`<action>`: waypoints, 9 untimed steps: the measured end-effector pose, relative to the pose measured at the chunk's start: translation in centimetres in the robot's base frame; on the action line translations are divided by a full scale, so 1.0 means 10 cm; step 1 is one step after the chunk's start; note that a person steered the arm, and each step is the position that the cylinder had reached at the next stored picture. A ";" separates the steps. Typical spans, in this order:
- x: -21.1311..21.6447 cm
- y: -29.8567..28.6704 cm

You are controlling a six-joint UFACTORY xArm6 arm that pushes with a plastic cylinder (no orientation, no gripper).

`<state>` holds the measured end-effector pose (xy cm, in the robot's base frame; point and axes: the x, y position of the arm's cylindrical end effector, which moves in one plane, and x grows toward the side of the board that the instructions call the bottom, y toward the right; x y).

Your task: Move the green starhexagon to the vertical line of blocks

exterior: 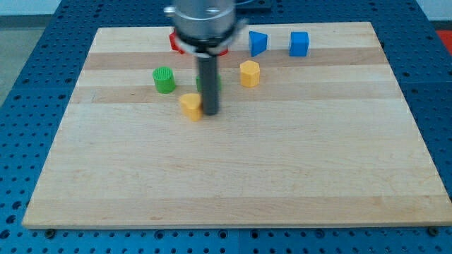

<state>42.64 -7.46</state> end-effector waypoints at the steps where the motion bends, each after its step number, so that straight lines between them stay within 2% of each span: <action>1: 0.00 -0.23; 2: 0.02 -0.11; 3: -0.07 0.35; 6: -0.93 0.16; 8: -1.08 0.25; 9: -1.08 -0.07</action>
<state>31.85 -8.12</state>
